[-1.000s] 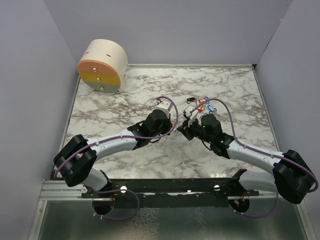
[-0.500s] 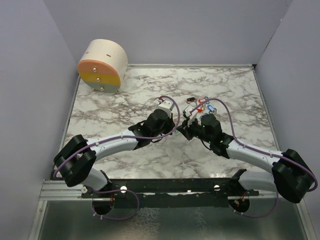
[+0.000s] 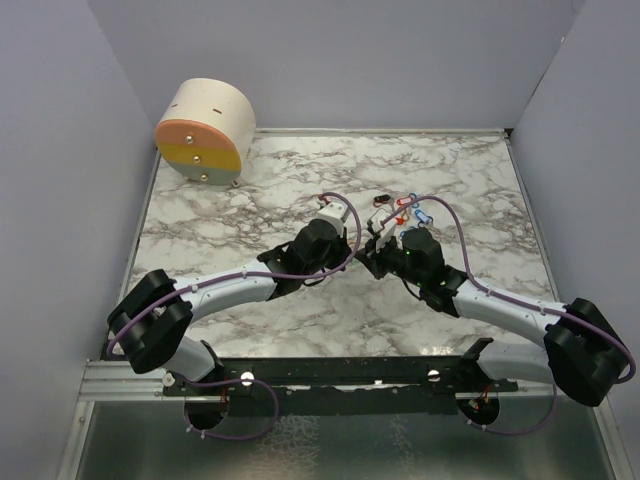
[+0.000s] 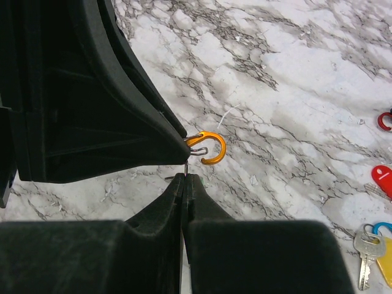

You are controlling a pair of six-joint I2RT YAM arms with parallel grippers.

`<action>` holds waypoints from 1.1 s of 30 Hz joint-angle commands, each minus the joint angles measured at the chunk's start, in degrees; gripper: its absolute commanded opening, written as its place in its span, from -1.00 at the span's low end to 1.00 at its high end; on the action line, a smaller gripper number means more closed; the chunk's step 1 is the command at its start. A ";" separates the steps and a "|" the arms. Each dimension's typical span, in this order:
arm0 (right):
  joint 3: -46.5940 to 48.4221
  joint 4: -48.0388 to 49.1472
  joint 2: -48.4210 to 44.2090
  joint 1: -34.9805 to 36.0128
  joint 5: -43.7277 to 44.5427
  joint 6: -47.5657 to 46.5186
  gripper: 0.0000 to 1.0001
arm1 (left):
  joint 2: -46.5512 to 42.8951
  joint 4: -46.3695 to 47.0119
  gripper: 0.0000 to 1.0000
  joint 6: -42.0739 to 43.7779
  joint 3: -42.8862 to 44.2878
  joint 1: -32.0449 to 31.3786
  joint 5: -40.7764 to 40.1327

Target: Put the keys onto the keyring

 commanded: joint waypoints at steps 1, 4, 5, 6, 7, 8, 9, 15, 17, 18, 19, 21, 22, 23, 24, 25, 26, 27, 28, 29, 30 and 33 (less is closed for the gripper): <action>-0.18 2.56 -1.25 0.27 2.29 0.81 -0.99 | -1.36 1.19 -1.00 0.29 0.71 -0.55 1.14; -0.25 2.52 -1.33 0.27 2.77 0.94 -0.99 | -1.45 1.21 -1.00 0.23 0.72 -0.68 1.13; -0.27 2.56 -1.34 0.27 2.94 1.02 -0.99 | -1.41 1.18 -1.00 0.32 0.71 -0.79 1.14; -0.30 2.52 -1.38 0.27 3.07 1.11 -0.99 | -1.53 1.22 -1.00 0.37 0.70 -0.78 1.19; -0.26 2.55 -1.34 0.27 3.15 1.12 -0.99 | -1.52 1.20 -1.00 0.31 0.69 -0.86 1.22; -0.29 2.54 -1.29 0.27 3.25 1.07 -0.99 | -1.50 1.23 -1.00 0.38 0.70 -0.90 1.26; -0.28 2.57 -1.33 0.27 3.38 1.07 -0.99 | -1.57 1.18 -1.00 0.39 0.71 -0.98 1.39; -0.36 2.47 -1.40 0.27 4.30 1.35 -0.99 | -2.01 1.20 -1.00 0.58 0.59 -1.26 1.30; -0.35 2.43 -1.35 0.27 4.78 1.49 -0.99 | -2.14 1.22 -1.00 0.66 0.53 -1.34 1.25; -0.36 2.39 -1.42 0.22 4.91 1.51 -0.98 | -2.11 1.20 -1.00 0.67 0.55 -1.34 1.23; -0.37 2.34 -1.39 0.27 5.03 1.51 -0.99 | -2.16 1.18 -1.00 0.66 0.53 -1.37 1.23; -0.40 2.23 -1.47 0.25 5.36 1.51 -0.99 | -2.25 1.16 -1.00 0.66 0.48 -1.44 1.22; -0.39 2.21 -1.37 0.27 5.56 1.57 -0.99 | -2.30 1.16 -1.00 0.70 0.52 -1.43 1.23; -0.29 2.08 -1.23 0.27 5.73 1.59 -0.99 | -2.29 1.12 -1.00 0.81 0.53 -1.44 1.23; -0.25 2.06 -1.25 0.27 5.85 1.61 -0.99 | -2.29 1.09 -1.00 0.76 0.53 -1.50 1.27; -0.25 2.07 -1.24 0.27 6.01 1.64 -0.99 | -2.32 1.11 -1.00 0.75 0.53 -1.58 1.22; -0.25 2.04 -1.27 0.27 6.21 1.68 -0.99 | -2.38 1.09 -1.00 0.82 0.53 -1.55 1.26; -0.25 2.03 -1.29 0.27 6.37 1.68 -0.99 | -2.43 1.09 -1.00 0.85 0.53 -1.60 1.29; -0.25 2.03 -1.30 0.27 6.75 1.68 -0.99 | -2.45 1.07 -1.00 0.94 0.53 -1.53 1.30; -0.27 1.97 -1.38 0.27 7.02 1.76 -0.99 | -2.56 1.01 -1.00 0.99 0.53 -1.62 1.31; -0.36 1.97 -1.47 0.27 7.24 1.77 -0.99 | -2.52 1.05 -1.00 0.97 0.46 -1.61 1.32; -0.52 2.03 -1.83 0.27 7.63 1.73 -0.99 | -2.63 1.00 -1.00 0.94 0.36 -1.61 1.50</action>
